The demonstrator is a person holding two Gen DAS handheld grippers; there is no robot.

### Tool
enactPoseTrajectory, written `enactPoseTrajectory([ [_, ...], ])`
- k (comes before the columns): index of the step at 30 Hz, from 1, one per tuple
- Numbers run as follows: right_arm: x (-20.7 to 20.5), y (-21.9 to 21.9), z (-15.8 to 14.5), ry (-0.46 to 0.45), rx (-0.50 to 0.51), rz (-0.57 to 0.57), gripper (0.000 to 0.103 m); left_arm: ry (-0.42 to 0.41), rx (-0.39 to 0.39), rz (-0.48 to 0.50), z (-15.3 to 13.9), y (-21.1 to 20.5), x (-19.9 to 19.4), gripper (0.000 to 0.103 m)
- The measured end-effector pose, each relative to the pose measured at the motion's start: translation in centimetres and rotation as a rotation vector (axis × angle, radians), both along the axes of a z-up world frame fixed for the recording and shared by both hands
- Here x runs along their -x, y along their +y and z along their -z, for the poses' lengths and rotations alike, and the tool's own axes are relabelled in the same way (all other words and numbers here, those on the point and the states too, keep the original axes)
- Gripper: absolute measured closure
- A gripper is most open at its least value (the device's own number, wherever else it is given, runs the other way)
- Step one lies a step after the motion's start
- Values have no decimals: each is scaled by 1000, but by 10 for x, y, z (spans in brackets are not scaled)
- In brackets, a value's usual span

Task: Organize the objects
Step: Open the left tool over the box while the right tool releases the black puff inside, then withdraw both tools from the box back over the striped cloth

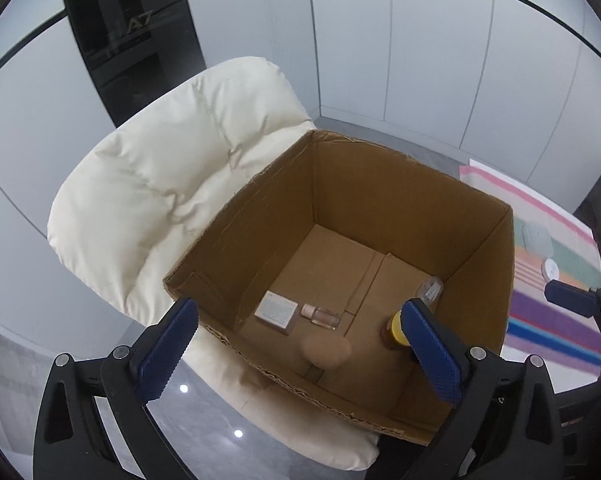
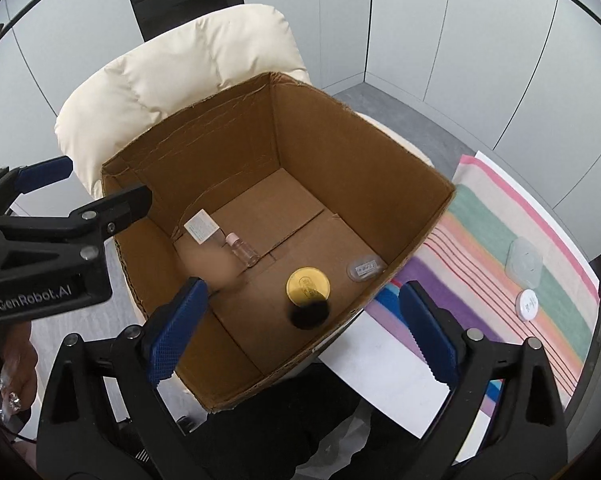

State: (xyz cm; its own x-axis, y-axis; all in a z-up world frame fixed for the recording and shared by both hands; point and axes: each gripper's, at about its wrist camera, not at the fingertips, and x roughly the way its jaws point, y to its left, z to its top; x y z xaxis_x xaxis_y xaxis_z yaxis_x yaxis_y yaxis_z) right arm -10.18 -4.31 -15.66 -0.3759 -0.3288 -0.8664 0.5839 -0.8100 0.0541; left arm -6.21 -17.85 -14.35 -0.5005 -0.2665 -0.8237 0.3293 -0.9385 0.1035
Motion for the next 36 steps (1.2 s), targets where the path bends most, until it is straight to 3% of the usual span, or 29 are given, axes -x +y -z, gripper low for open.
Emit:
enactPoseTrajectory([
  [13,0,12,-1,-10,-7,36,5,4,-31,8,-2,3,-5,1],
  [20,1,35,-6,-7,2,98,5,2,-24,60,2,16,-6,1],
  [30,3,104,-6,5,-6,266,5,-31,-77,170,9,53,10,1],
  [36,5,166,1,-19,5,397,5,-33,-64,248,10,98,27,1],
])
